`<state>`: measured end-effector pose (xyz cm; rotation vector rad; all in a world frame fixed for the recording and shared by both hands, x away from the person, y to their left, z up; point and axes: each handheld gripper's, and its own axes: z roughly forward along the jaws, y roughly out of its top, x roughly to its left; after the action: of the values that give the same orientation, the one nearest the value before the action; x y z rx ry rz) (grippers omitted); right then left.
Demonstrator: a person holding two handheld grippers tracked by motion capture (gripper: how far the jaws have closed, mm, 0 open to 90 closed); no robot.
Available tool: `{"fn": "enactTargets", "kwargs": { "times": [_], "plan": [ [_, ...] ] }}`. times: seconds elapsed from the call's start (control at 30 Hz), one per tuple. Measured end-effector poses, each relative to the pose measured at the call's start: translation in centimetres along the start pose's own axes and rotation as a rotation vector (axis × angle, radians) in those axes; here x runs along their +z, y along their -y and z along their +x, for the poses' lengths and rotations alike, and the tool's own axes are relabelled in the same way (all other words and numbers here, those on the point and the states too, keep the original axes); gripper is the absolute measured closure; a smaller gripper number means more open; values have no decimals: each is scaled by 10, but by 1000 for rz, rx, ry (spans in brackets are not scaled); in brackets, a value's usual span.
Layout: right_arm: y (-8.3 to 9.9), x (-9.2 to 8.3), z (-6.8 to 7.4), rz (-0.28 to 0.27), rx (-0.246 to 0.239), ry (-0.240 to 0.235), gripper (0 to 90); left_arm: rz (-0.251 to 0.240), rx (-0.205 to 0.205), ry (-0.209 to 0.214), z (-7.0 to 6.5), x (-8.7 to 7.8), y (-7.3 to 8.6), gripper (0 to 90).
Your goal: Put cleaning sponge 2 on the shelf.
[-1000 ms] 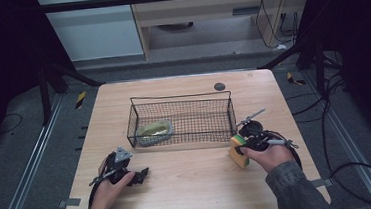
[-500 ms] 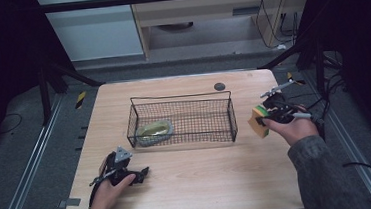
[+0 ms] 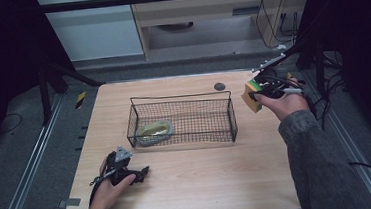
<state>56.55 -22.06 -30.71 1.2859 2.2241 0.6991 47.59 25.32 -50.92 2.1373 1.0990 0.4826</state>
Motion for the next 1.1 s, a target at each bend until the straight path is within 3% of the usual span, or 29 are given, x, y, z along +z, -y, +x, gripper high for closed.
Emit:
{"fn": "enactTargets", "kwargs": {
  "times": [0.4,0.83,1.1],
  "plan": [
    [-24,-7,13,-52,-36,-33,645,1,1,2,0,0,0,0],
    [-37,15,33,-48,-77,-80,646,0,1,2,0,0,0,0],
    [-36,28,38,-45,-80,-96,646,-1,2,3,0,0,0,0]
  ]
}}
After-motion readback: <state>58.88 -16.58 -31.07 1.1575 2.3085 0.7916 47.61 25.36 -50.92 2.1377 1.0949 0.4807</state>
